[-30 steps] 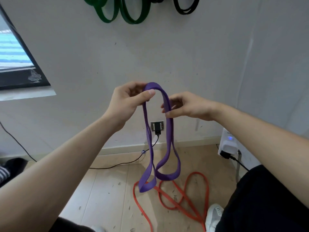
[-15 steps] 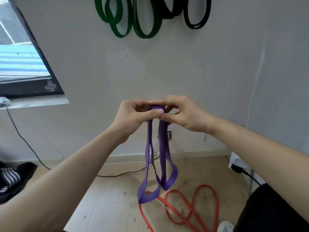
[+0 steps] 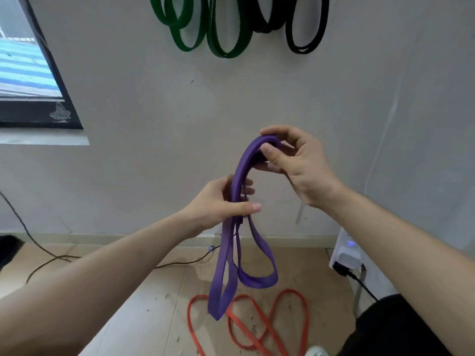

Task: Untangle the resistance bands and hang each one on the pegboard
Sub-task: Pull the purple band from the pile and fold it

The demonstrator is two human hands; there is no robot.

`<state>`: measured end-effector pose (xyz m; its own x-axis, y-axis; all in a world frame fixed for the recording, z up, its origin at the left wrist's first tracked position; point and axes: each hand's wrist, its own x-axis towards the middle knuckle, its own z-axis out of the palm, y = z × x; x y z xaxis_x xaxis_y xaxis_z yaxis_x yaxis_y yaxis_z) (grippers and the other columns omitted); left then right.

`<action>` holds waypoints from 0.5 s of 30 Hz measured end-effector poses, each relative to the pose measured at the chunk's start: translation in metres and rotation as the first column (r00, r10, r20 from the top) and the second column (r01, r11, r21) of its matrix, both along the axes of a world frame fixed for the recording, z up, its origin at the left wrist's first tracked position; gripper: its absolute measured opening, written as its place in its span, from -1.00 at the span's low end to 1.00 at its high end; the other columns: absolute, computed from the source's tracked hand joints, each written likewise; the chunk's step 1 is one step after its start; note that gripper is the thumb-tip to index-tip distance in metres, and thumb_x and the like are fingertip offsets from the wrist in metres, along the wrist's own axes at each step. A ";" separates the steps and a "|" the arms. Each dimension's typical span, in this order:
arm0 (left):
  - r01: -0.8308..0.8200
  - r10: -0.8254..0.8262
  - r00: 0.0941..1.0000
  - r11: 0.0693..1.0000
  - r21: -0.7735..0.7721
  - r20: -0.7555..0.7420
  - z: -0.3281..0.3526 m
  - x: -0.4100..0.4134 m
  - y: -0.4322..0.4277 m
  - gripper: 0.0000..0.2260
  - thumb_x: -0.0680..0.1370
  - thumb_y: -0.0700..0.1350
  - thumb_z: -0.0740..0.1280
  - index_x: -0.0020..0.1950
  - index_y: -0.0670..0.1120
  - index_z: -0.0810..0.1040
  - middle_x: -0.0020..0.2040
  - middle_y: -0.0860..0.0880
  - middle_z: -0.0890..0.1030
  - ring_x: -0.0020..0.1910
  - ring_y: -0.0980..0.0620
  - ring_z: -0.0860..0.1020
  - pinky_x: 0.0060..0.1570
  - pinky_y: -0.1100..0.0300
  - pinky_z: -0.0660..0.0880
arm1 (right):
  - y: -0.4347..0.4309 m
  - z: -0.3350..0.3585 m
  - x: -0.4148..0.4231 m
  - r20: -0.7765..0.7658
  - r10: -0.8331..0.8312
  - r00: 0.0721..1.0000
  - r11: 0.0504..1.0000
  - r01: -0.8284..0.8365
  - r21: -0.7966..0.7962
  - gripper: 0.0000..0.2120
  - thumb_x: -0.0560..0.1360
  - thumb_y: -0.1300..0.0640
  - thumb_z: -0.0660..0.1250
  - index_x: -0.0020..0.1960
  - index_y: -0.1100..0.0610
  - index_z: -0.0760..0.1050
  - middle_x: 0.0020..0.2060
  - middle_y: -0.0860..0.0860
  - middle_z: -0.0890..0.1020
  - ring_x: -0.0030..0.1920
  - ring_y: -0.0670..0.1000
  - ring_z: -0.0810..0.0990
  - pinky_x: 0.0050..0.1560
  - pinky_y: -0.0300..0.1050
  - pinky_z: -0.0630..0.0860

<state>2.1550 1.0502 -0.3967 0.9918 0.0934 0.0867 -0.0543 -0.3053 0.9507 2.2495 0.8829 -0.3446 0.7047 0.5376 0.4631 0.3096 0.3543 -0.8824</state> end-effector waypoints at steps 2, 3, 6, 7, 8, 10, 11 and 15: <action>-0.006 0.005 1.000 1.000 -0.021 -0.013 -0.005 0.004 -0.006 -0.59 0.42 -0.10 0.58 0.21 -0.10 0.58 0.11 -0.03 0.71 0.06 0.04 0.69 0.05 0.18 0.63 | -0.002 0.004 0.001 -0.085 0.010 0.996 0.996 -0.002 0.088 -0.83 0.53 0.39 0.32 0.10 0.23 0.51 -0.11 0.15 0.57 -0.11 0.13 0.66 -0.01 0.08 0.64; -0.013 0.013 1.000 1.000 -0.025 -0.014 -0.006 0.006 -0.008 -0.62 0.42 -0.10 0.58 0.18 -0.11 0.59 0.08 -0.04 0.72 0.05 0.03 0.70 0.08 0.13 0.64 | -0.003 0.006 0.002 -0.108 0.016 0.994 0.992 -0.003 0.125 -0.84 0.54 0.39 0.31 0.09 0.24 0.50 -0.09 0.15 0.56 -0.13 0.11 0.67 -0.01 0.08 0.64; -0.060 0.060 0.998 0.998 -0.013 -0.007 -0.009 0.011 -0.009 -0.66 0.43 -0.10 0.58 0.14 -0.14 0.59 0.00 -0.09 0.73 0.01 -0.06 0.70 0.09 0.05 0.65 | -0.009 0.012 0.008 -0.167 0.046 0.985 0.973 -0.007 0.230 -0.87 0.56 0.38 0.27 0.07 0.24 0.49 -0.08 0.16 0.53 -0.14 0.10 0.67 -0.02 0.07 0.63; -0.073 0.073 0.997 0.997 -0.018 0.005 -0.009 0.011 -0.008 -0.66 0.43 -0.11 0.58 0.14 -0.15 0.60 -0.01 -0.13 0.72 0.00 -0.10 0.70 0.09 0.02 0.65 | -0.012 0.014 0.012 -0.191 0.051 0.980 0.965 0.001 0.261 -0.88 0.57 0.38 0.26 0.07 0.24 0.49 -0.09 0.16 0.53 -0.13 0.10 0.66 -0.02 0.07 0.63; -0.080 0.081 0.997 0.996 -0.034 0.021 -0.008 0.011 -0.006 -0.67 0.43 -0.12 0.58 0.13 -0.16 0.61 -0.02 -0.17 0.71 -0.02 -0.12 0.70 0.08 -0.01 0.65 | -0.016 0.015 0.017 -0.216 0.053 0.975 0.958 0.012 0.286 -0.88 0.57 0.38 0.25 0.06 0.24 0.49 -0.09 0.15 0.53 -0.13 0.11 0.66 -0.01 0.08 0.63; -0.094 0.098 0.994 0.993 -0.071 0.049 -0.005 0.011 -0.002 -0.71 0.43 -0.13 0.57 0.11 -0.15 0.64 -0.05 -0.20 0.71 -0.08 -0.10 0.69 0.09 -0.03 0.65 | -0.024 0.015 0.028 -0.270 0.056 0.961 0.949 0.033 0.314 -0.89 0.58 0.37 0.24 0.06 0.24 0.49 -0.10 0.15 0.54 -0.13 0.14 0.66 0.00 0.10 0.63; -0.108 0.112 0.992 0.991 -0.078 0.058 -0.002 0.011 0.000 -0.72 0.43 -0.14 0.57 0.10 -0.14 0.65 -0.05 -0.21 0.71 -0.11 -0.09 0.69 0.07 -0.02 0.65 | -0.028 0.013 0.033 -0.299 0.051 0.953 0.949 0.047 0.312 -0.90 0.58 0.37 0.24 0.05 0.24 0.49 -0.10 0.15 0.55 -0.13 0.16 0.67 0.00 0.10 0.64; -0.136 0.145 0.985 0.986 -0.100 0.090 0.010 0.010 0.006 -0.79 0.46 -0.17 0.54 0.05 -0.22 0.68 -0.12 -0.32 0.69 -0.18 -0.12 0.65 -0.03 0.06 0.64 | -0.044 0.006 0.051 -0.424 -0.014 0.905 0.973 0.109 0.201 -0.89 0.58 0.35 0.25 0.03 0.22 0.53 -0.16 0.14 0.58 -0.18 0.12 0.65 -0.05 0.06 0.65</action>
